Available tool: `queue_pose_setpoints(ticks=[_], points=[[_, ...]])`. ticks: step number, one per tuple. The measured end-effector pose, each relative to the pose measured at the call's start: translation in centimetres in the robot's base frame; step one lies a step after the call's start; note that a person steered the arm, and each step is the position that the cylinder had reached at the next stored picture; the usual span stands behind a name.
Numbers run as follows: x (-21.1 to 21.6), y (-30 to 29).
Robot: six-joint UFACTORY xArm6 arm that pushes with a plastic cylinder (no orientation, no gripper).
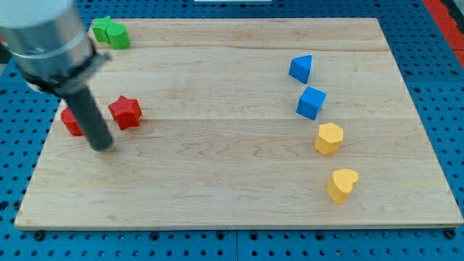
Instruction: Move red star above blue triangle
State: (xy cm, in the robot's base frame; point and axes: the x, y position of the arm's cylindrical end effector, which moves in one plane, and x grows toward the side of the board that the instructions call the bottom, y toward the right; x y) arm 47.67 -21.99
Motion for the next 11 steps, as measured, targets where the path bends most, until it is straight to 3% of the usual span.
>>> queue_pose_setpoints(ticks=[1,2,3,4,5,6,7,8,9,10,11], points=[[-5.4,3.6],[-7.2,17.9],[-3.9,20.3],[-3.0,28.2],[-9.1,26.5],[-10.7,23.4],[-8.2,22.0],[-8.8,16.9],[-15.8,13.9],[-16.8,10.3],[-21.5,12.1]])
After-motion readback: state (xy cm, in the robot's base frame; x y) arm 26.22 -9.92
